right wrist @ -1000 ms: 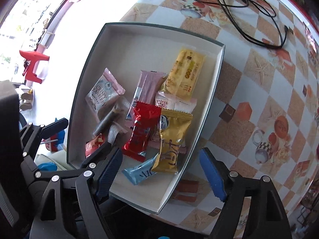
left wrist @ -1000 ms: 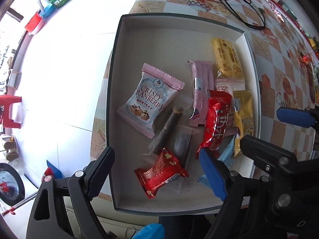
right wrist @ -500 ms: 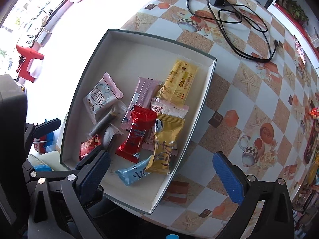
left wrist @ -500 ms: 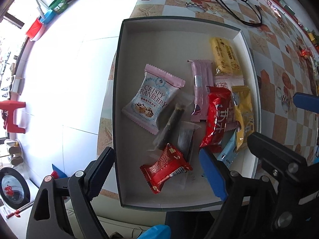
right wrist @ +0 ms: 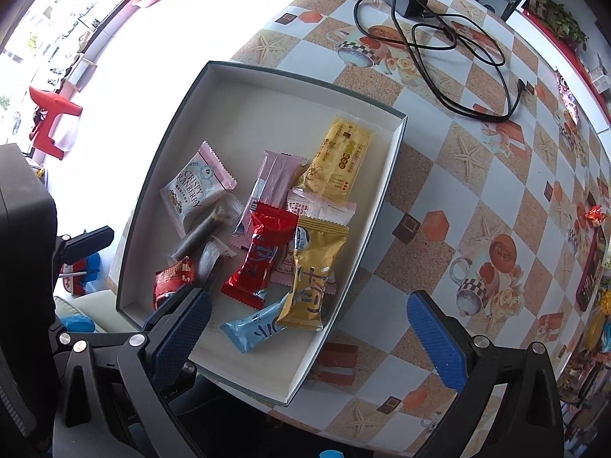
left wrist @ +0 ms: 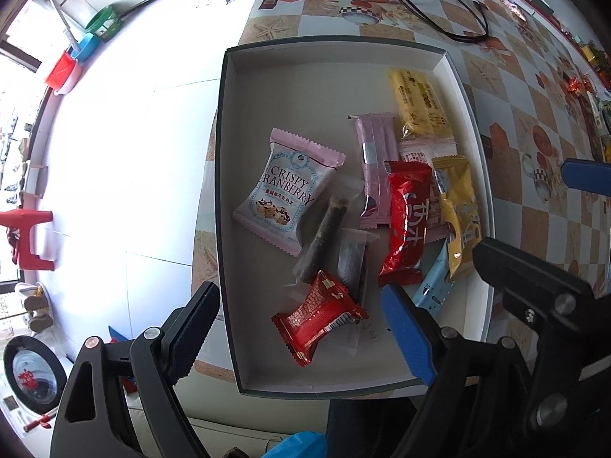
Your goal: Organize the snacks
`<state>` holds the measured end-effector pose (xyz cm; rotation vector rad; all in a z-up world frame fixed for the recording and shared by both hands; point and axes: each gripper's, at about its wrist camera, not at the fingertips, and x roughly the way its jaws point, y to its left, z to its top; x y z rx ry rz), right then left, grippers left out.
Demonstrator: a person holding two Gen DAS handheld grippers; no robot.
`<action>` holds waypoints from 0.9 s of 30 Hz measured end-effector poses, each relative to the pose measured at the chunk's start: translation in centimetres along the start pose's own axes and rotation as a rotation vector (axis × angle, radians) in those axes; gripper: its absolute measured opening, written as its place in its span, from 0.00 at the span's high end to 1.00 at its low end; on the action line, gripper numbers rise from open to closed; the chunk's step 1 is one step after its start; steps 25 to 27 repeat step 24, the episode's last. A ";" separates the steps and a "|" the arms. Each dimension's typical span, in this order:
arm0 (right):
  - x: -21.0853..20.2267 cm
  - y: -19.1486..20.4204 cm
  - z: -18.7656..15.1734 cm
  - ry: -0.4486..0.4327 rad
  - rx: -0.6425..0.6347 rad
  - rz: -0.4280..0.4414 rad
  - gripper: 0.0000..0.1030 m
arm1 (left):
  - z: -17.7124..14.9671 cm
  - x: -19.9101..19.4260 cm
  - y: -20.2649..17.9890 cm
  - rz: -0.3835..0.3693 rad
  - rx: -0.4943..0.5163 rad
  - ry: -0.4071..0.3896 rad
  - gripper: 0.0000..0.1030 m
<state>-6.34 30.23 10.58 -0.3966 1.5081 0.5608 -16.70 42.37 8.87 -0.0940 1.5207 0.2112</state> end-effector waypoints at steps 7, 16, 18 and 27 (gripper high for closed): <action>-0.1 0.0 0.0 0.002 0.001 -0.002 0.00 | 0.0 -0.1 -0.5 -0.005 0.003 0.004 0.14; 0.0 0.1 0.0 0.008 -0.007 -0.003 0.00 | 0.2 0.1 -0.2 -0.010 0.002 0.010 0.14; 0.1 0.0 0.0 0.011 -0.006 -0.003 0.00 | 0.2 0.0 -0.2 -0.013 0.001 0.001 0.14; 0.3 -0.1 0.1 0.017 -0.003 -0.001 0.00 | 0.4 -0.7 -0.3 -0.022 0.016 -0.048 0.14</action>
